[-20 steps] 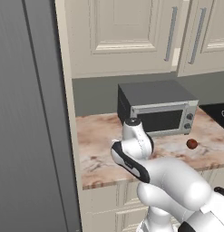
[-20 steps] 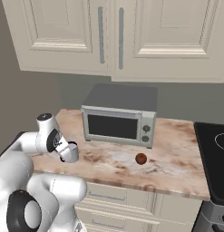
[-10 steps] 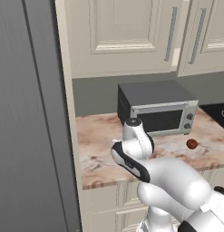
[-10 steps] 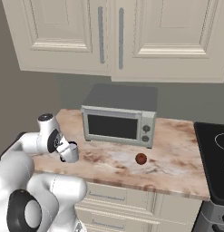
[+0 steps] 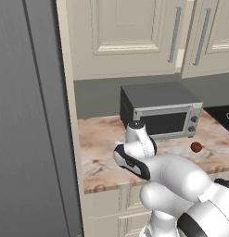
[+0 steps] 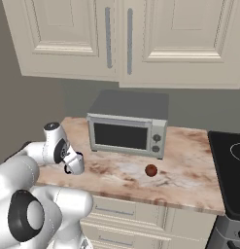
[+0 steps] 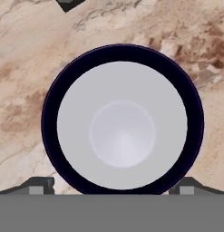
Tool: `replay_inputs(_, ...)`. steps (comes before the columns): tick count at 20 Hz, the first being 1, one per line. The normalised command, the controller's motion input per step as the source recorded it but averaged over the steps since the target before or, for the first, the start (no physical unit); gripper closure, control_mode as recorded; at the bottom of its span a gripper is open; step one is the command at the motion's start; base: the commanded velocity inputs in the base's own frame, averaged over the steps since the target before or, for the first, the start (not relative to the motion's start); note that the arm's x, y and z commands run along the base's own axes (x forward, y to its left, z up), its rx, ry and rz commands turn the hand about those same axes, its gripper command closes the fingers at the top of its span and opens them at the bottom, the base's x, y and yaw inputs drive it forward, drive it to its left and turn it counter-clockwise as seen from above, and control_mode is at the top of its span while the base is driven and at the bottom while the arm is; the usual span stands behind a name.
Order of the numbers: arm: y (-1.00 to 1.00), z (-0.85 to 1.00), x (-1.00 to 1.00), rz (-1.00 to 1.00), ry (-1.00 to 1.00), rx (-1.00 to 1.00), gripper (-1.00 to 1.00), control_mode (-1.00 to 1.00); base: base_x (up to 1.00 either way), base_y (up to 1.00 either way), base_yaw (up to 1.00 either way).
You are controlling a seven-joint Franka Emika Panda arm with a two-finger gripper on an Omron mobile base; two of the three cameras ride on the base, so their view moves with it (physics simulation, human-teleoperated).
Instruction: Pick the mug from the counter and place it inside the microwave. Then close the microwave.
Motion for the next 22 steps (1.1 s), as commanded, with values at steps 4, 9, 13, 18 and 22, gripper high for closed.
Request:
replay_inputs(4, 0.0, -0.13, 0.03, 0.0, 0.0, 0.0, -1.0, -1.0, 0.0, 0.0, 0.0)
replay_inputs(9, 0.0, 0.0, 0.0, 0.0, 0.0, 0.0, -1.0, -1.0, 0.0, 0.0, 0.0)
replay_inputs(13, 0.0, 0.0, 0.0, 0.0, 0.0, 0.0, 1.0, -1.0, 0.0, 0.0, 0.0)
replay_inputs(18, 0.0, 0.0, 0.0, 0.0, 0.0, 0.0, 1.0, -1.0, 0.0, 0.0, 0.0)
replay_inputs(22, 0.0, 0.0, 0.0, 0.0, 0.0, 0.0, 1.0, -1.0, 0.0, 0.0, 0.0)
